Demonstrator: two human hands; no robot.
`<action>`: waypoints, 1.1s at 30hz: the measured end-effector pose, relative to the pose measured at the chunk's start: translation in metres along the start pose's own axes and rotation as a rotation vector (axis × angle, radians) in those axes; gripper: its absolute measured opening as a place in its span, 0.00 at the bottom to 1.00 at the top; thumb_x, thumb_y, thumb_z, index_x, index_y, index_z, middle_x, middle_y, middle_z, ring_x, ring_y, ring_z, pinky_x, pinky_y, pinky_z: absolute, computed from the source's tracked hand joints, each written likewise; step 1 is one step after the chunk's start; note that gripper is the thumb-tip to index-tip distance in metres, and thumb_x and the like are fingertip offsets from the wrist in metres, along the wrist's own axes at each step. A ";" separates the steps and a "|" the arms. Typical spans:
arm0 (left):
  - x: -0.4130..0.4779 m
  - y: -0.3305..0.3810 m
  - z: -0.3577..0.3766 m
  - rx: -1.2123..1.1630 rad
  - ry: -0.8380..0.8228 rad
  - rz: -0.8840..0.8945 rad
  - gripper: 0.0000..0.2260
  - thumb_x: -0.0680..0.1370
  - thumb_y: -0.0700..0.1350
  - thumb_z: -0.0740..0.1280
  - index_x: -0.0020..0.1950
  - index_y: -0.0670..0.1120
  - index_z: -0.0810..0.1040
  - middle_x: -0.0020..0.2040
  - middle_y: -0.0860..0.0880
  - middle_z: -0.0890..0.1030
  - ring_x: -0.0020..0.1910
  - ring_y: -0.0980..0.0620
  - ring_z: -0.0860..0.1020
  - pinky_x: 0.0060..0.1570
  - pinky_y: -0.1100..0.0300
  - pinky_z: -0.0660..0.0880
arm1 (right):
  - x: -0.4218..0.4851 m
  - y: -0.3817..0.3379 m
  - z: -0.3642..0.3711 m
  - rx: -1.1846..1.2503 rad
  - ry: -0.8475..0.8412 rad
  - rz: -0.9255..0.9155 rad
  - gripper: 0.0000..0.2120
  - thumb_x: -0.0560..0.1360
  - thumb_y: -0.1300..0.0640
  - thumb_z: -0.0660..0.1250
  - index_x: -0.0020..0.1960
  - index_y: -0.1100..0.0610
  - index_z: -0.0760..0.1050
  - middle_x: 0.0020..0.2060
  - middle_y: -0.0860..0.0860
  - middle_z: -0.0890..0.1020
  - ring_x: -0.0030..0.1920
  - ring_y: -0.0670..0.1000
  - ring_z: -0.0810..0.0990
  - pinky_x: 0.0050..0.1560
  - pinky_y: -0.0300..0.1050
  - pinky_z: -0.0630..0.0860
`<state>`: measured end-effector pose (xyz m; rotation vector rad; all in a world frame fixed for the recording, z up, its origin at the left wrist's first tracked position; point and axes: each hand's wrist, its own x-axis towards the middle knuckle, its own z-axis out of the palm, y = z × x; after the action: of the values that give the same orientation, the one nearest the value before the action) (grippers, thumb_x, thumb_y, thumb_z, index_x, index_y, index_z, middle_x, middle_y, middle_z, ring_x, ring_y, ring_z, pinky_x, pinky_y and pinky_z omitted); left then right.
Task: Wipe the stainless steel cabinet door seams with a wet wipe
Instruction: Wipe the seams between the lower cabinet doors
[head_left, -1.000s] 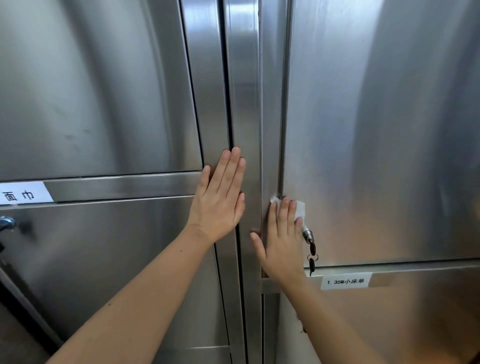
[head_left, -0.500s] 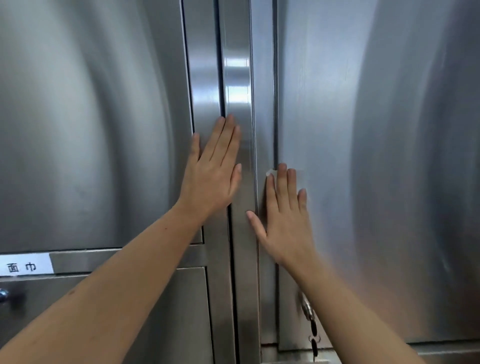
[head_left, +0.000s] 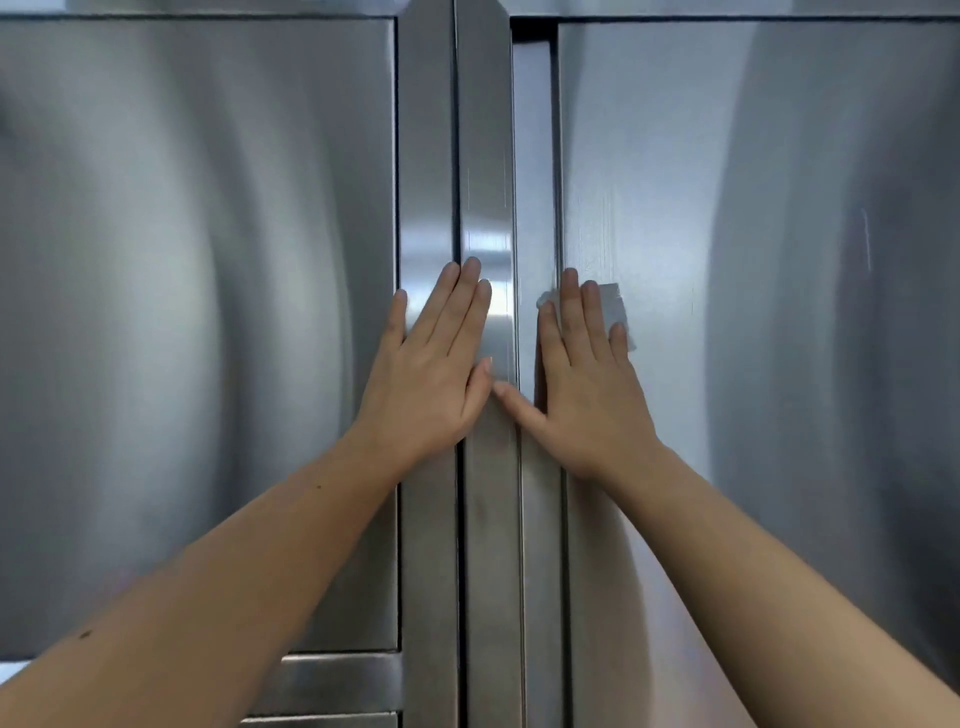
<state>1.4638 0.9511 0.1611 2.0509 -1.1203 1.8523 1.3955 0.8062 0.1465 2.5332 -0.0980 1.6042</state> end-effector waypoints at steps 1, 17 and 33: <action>0.006 -0.003 -0.002 0.002 0.001 -0.002 0.27 0.77 0.49 0.49 0.74 0.38 0.57 0.75 0.42 0.56 0.74 0.46 0.54 0.69 0.43 0.53 | 0.009 0.001 -0.003 -0.005 0.013 -0.002 0.42 0.73 0.32 0.45 0.76 0.59 0.40 0.74 0.53 0.34 0.73 0.51 0.31 0.69 0.51 0.34; 0.069 -0.032 -0.001 -0.064 0.122 -0.029 0.29 0.75 0.51 0.40 0.76 0.45 0.50 0.77 0.49 0.49 0.75 0.53 0.47 0.71 0.50 0.46 | 0.160 0.014 -0.056 -0.119 0.137 -0.008 0.38 0.78 0.37 0.48 0.76 0.61 0.45 0.75 0.56 0.35 0.75 0.54 0.36 0.72 0.55 0.38; 0.068 -0.033 -0.005 -0.103 0.104 -0.032 0.28 0.74 0.52 0.37 0.75 0.48 0.43 0.76 0.52 0.44 0.74 0.57 0.40 0.71 0.54 0.39 | 0.158 0.019 -0.055 -0.087 0.251 0.007 0.31 0.80 0.41 0.46 0.77 0.54 0.44 0.75 0.57 0.37 0.75 0.54 0.36 0.72 0.53 0.39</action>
<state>1.4771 0.9489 0.2351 1.8837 -1.1248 1.8231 1.4117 0.7994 0.3142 2.2499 -0.1460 1.8616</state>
